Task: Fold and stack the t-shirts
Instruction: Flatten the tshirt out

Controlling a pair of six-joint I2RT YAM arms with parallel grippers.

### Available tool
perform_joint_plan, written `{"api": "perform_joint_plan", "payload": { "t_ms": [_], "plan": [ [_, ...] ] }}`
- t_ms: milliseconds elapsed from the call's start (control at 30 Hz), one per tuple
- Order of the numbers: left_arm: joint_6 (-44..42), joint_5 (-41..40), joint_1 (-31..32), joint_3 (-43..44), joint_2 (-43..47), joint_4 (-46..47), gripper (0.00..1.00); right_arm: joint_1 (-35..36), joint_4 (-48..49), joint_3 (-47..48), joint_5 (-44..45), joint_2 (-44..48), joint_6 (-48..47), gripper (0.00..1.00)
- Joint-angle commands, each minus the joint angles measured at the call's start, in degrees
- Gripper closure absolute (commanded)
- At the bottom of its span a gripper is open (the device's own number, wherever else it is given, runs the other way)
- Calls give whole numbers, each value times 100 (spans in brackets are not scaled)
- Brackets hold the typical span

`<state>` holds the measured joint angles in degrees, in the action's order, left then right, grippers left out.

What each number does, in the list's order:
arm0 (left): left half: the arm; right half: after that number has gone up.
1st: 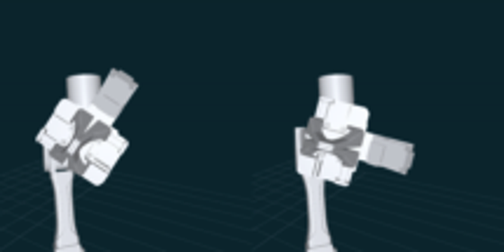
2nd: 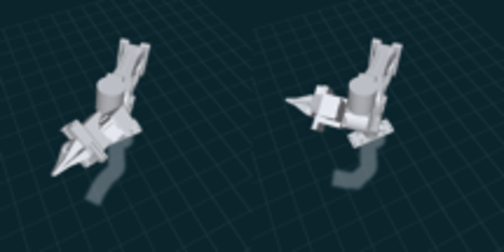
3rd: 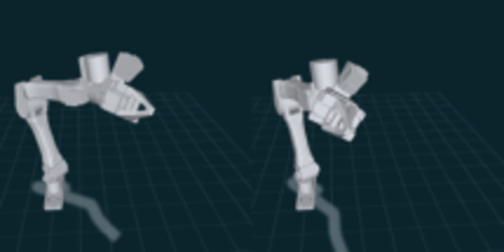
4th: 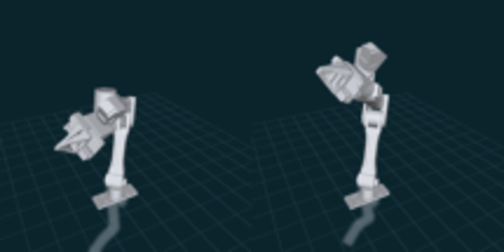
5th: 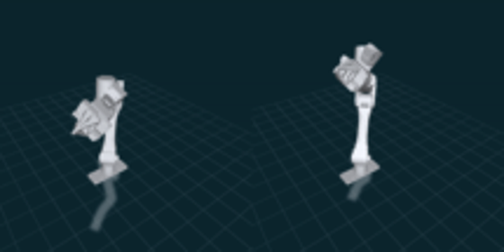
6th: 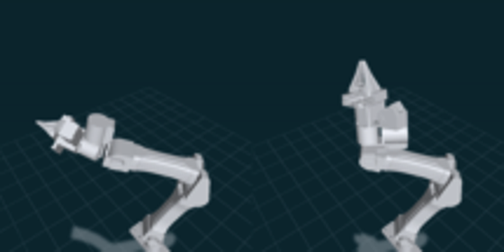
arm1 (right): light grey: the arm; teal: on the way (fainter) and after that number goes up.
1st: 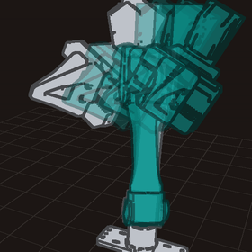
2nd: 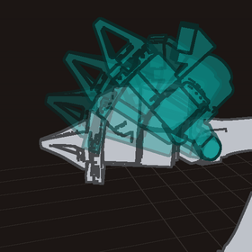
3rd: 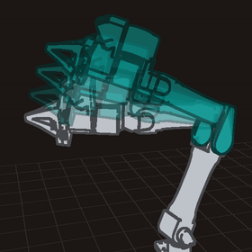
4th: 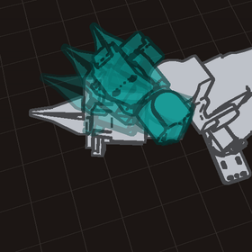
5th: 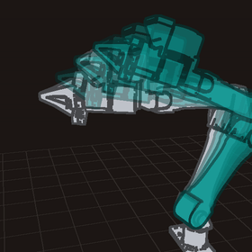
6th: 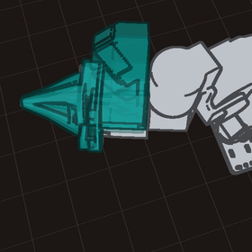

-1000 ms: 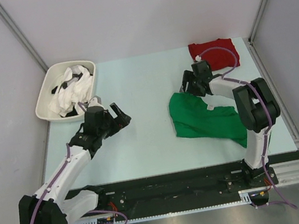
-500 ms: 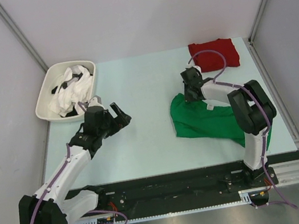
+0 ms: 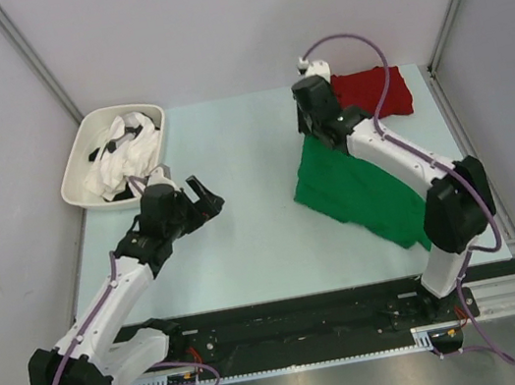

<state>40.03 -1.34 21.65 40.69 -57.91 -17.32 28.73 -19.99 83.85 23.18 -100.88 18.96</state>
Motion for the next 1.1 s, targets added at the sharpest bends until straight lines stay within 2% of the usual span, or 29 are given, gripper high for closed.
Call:
{"api": "perform_joint_plan", "payload": {
  "t_ms": [0, 167, 267, 300, 367, 500, 533, 600, 633, 700, 767, 833, 867, 900, 933, 967, 1000, 1067],
  "plan": [
    [-92, -138, 6, 299, 183, -130, 4, 562, -40, 1403, 565, 797, -761, 100],
    [-171, -173, -152, 641, 393, -377, 3, 1405, -208, 2896, 1030, 1096, -1480, 100],
    [-250, -217, -310, 843, 648, -544, 2, 1635, -268, 3469, 1434, 1316, -1720, 100],
    [-276, -235, -397, 888, 693, -605, 2, 1636, -382, 3915, 1609, 1325, -1781, 100],
    [-320, -235, -477, 1054, 772, -693, 2, 1627, -655, 4138, 1847, 1343, -1887, 100],
    [-382, -208, -574, 1240, 808, -773, 2, 1216, -848, 3552, 2349, 1641, -1844, 100],
    [-382, -191, -574, 1249, 790, -764, 2, 1040, -962, 2950, 2271, 1737, -1487, 100],
    [-382, -138, -574, 1249, 738, -755, 2, 671, -1164, 2349, 1886, 1984, -1055, 100],
    [-365, -60, -574, 1231, 720, -729, 2, 251, -1287, 1589, 1735, 2045, -704, 100],
    [-338, 29, -574, 1091, 685, -642, 2, -76, -1419, 899, 1472, 2081, -404, 100],
    [-303, 90, -574, 890, 676, -580, 2, -464, -1762, 110, 1418, 1968, -105, 100],
    [-224, 90, -565, 714, 684, -439, 3, -683, -2252, -166, 1662, 1635, 150, 98],
    [-198, 264, -565, 565, 693, -378, 2, -702, -2351, -350, 1811, 1537, 291, 84],
    [-171, 292, -531, 502, 693, -273, 2, -702, -2413, -378, 2065, 1458, 336, 62],
    [-145, 284, -487, 423, 632, -220, 3, -641, -2405, -387, 2137, 1440, 354, 27],
    [-127, 284, -364, 396, 571, -97, 3, -588, -2317, -387, 2164, 1501, 241, 7],
    [-136, 275, -267, 379, 475, -26, 2, -510, -2073, -387, 2138, 1571, 144, 1],
    [-136, 275, 30, 492, -6, 105, 3, -343, -1817, -379, 1833, 1826, -49, 0]
  ]
}}
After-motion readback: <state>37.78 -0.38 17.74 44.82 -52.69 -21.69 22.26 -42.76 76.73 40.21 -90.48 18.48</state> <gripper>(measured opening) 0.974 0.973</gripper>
